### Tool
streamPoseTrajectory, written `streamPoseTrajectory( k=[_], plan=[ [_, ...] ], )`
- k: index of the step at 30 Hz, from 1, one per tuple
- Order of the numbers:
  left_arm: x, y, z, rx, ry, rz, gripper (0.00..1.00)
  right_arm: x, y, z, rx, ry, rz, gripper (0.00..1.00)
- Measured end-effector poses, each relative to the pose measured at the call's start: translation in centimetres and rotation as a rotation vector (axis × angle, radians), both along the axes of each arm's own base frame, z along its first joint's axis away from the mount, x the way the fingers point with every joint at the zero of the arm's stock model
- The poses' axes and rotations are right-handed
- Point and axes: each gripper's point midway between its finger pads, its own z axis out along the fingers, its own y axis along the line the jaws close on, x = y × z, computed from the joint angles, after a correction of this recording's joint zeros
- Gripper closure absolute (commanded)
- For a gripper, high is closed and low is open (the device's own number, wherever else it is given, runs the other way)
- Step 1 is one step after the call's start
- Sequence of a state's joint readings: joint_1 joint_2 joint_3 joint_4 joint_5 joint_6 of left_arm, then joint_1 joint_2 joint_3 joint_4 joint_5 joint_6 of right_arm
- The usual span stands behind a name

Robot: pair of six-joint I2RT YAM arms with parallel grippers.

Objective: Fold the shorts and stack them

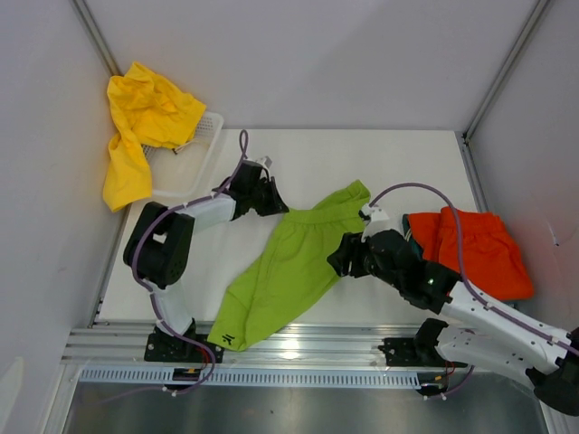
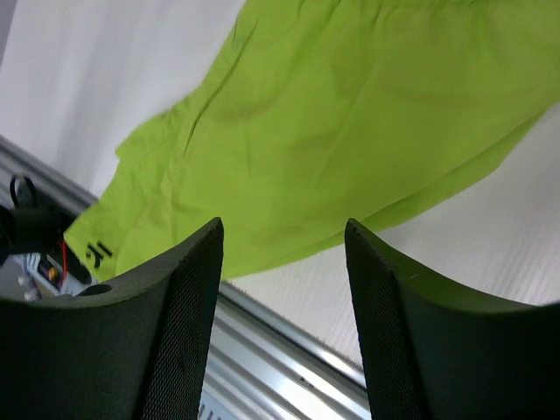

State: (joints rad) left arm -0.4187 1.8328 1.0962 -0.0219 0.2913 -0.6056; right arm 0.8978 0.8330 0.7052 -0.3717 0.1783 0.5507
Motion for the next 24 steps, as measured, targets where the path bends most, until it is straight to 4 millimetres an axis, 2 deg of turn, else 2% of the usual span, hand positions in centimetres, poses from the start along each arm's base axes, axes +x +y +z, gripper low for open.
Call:
streamPoseTrajectory(
  k=[3, 5, 8, 12, 16, 19, 24],
  plan=[
    [1.6, 0.7, 2.3, -0.009, -0.003, 0.044, 1.0, -1.5, 1.9, -2.4, -0.022, 0.035, 0.066, 0.41],
    [2.8, 1.9, 4.3, -0.018, -0.026, 0.092, 1.0, -2.9, 3.6, -3.6, -0.044, 0.052, 0.121, 0.42],
    [4.0, 4.3, 8.3, -0.028, -0.083, 0.181, 1.0, -5.1, 6.7, -5.9, -0.098, 0.072, 0.203, 0.41],
    [3.4, 6.7, 14.1, -0.041, -0.175, 0.294, 1.0, -8.3, 11.0, -8.2, -0.183, 0.069, 0.302, 0.41],
    [2.4, 8.8, 18.7, -0.073, -0.254, 0.386, 1.0, -10.4, 16.0, -8.2, -0.188, 0.036, 0.354, 0.43],
    [1.9, 11.2, 20.1, -0.077, -0.281, 0.482, 1.0, -10.8, 19.0, -8.1, -0.144, 0.032, 0.346, 0.38],
    [0.6, 14.5, 19.2, -0.046, -0.263, 0.603, 1.0, -10.6, 22.1, -9.2, -0.101, 0.048, 0.304, 0.36]
  ],
)
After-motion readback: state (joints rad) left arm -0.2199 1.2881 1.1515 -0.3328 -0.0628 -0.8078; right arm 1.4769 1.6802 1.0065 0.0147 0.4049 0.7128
